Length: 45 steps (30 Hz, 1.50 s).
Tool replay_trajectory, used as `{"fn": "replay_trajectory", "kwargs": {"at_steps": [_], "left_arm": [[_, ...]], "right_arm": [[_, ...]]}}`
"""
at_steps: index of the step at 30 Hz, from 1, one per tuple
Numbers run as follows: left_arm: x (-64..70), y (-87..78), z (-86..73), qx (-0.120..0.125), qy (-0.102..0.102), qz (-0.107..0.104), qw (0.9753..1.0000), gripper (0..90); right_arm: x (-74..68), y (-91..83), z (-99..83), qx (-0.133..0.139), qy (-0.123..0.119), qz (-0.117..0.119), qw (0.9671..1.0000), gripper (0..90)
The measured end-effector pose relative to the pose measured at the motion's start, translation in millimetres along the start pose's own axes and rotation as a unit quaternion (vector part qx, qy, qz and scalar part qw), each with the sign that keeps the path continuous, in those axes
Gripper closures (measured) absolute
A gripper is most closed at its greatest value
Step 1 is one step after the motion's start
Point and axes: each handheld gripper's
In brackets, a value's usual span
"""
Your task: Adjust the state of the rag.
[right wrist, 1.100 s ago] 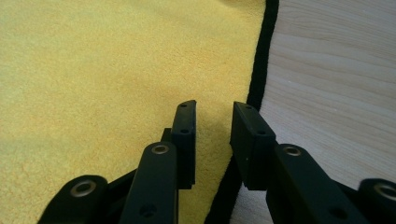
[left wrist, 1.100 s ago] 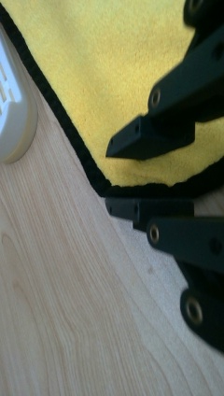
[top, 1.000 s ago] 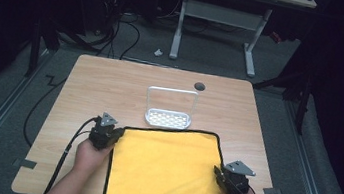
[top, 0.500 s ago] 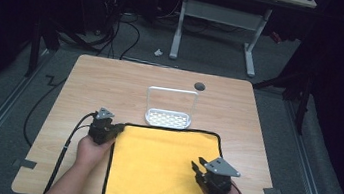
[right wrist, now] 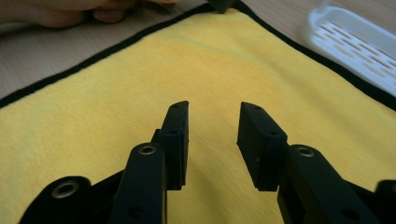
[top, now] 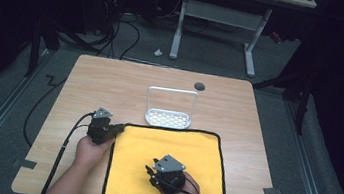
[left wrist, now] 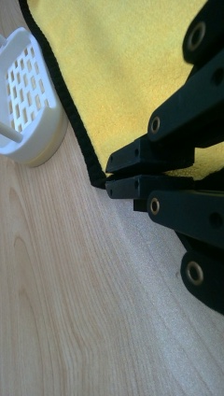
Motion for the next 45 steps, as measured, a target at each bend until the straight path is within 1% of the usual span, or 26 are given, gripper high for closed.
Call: {"fn": "replay_trajectory", "kwargs": {"at_steps": [2, 3, 4, 5, 7, 8, 9, 10, 11, 12, 14, 16, 19, 20, 22, 28, 31, 32, 33, 35, 36, 37, 38, 39, 43, 45], "left_arm": [[-0.7, 0.0, 0.1, 0.001, -0.006, -0.004, 1.0000, 86.1], [-1.8, 0.1, 0.5, -0.001, -0.011, -0.006, 0.9999, 85.9], [-2.9, 0.1, 0.8, -0.003, -0.015, -0.007, 0.9999, 85.9], [-3.2, -0.1, 0.7, -0.001, -0.018, -0.006, 0.9998, 85.8], [-2.5, -0.2, 0.4, 0.001, -0.014, -0.008, 0.9999, 85.8], [-2.5, -0.2, 0.4, 0.001, -0.014, -0.008, 0.9999, 85.8], [-2.7, -0.6, 0.1, 0.001, -0.015, -0.011, 0.9998, 85.8], [-2.7, -0.6, 0.1, 0.001, -0.015, -0.011, 0.9998, 85.7], [-2.4, -0.7, -0.1, 0.000, -0.014, -0.011, 0.9998, 85.7], [-1.7, -0.8, -0.4, 0.000, -0.012, -0.009, 0.9999, 85.7], [-2.2, -0.9, -0.3, 0.000, -0.014, -0.010, 0.9999, 85.6], [-2.5, -0.8, -0.2, 0.000, -0.015, -0.011, 0.9998, 85.5], [-2.6, -0.8, 0.0, 0.001, -0.014, -0.011, 0.9998, 85.6], [-2.8, -0.8, 0.0, 0.001, -0.015, -0.012, 0.9998, 85.5], [-2.8, -0.8, 0.0, 0.001, -0.015, -0.012, 0.9998, 85.4], [-2.2, -1.0, -0.2, 0.001, -0.012, -0.012, 0.9999, 85.3], [-2.2, -1.0, -0.2, 0.001, -0.012, -0.012, 0.9998, 85.3], [-2.2, -1.0, -0.2, 0.001, -0.012, -0.012, 0.9998, 85.2], [-2.1, -1.0, -0.2, 0.001, -0.012, -0.012, 0.9999, 85.2], [-2.1, -0.9, -0.2, 0.001, -0.012, -0.012, 0.9999, 85.2], [-2.2, -1.0, -0.2, 0.001, -0.012, -0.012, 0.9998, 85.2], [-2.1, -0.9, -0.2, 0.001, -0.013, -0.012, 0.9998, 85.2], [-2.4, -0.8, -0.1, 0.001, -0.014, -0.012, 0.9998, 85.3], [-2.4, -0.8, -0.1, 0.001, -0.014, -0.012, 0.9998, 85.2], [-2.9, -0.7, 0.0, 0.000, -0.018, -0.011, 0.9998, 85.3], [-3.1, -0.7, 0.1, 0.000, -0.019, -0.011, 0.9998, 85.3]], "right_arm": [[-9.5, 9.0, 9.7, -0.002, -0.014, 0.012, 0.9998, 63.1], [-16.6, 16.1, 16.4, -0.002, -0.015, 0.026, 0.9996, 61.9], [-16.6, 16.1, 16.4, -0.002, -0.015, 0.026, 0.9996, 61.9], [-25.2, 24.6, 22.4, 0.001, -0.021, 0.041, 0.9989, 61.8], [-34.6, 32.6, 28.0, -0.001, -0.032, 0.049, 0.9983, 60.7], [-34.6, 32.6, 28.0, -0.001, -0.032, 0.049, 0.9983, 60.7], [-44.5, 41.5, 33.4, -0.002, -0.033, 0.065, 0.9973, 59.4], [-44.5, 41.5, 33.4, -0.002, -0.033, 0.065, 0.9973, 59.4], [-51.4, 48.3, 37.3, -0.003, -0.038, 0.072, 0.9967, 58.8], [-55.1, 51.6, 39.5, -0.005, -0.039, 0.079, 0.9961, 58.5], [-62.7, 55.7, 43.8, -0.006, -0.040, 0.089, 0.9952, 56.9], [-69.1, 58.6, 47.7, -0.003, -0.049, 0.095, 0.9943, 55.8], [-73.9, 61.3, 50.4, -0.005, -0.050, 0.103, 0.9934, 53.9], [-77.8, 63.7, 51.9, -0.005, -0.054, 0.107, 0.9928, 52.8], [-79.9, 64.9, 52.6, -0.006, -0.053, 0.110, 0.9925, 51.9], [-85.1, 64.9, 51.8, -0.009, -0.059, 0.114, 0.9916, 49.9], [-87.1, 63.5, 49.2, -0.015, -0.061, 0.114, 0.9915, 49.3], [-87.6, 62.8, 46.5, -0.014, -0.061, 0.112, 0.9917, 51.5], [-87.6, 62.8, 46.5, -0.014, -0.061, 0.112, 0.9917, 51.5], [-87.2, 61.2, 45.1, -0.014, -0.060, 0.110, 0.9920, 58.1], [-86.7, 61.0, 44.8, -0.013, -0.060, 0.109, 0.9922, 62.6], [-86.2, 60.1, 44.7, -0.016, -0.064, 0.102, 0.9926, 68.2], [-84.8, 60.3, 44.1, -0.015, -0.066, 0.095, 0.9932, 76.0], [-84.1, 60.5, 43.9, -0.014, -0.068, 0.093, 0.9932, 78.5], [-82.6, 59.4, 44.9, -0.015, -0.073, 0.091, 0.9931, 81.4], [-82.3, 56.8, 46.1, -0.009, -0.079, 0.084, 0.9932, 81.9]]}}
Point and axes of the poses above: each handheld gripper's, and its own axes: y roughly forward along the jaws, z roughly out of its top, x roughly to its right, and after that the axes turned 12 degrees about -y, right-handed
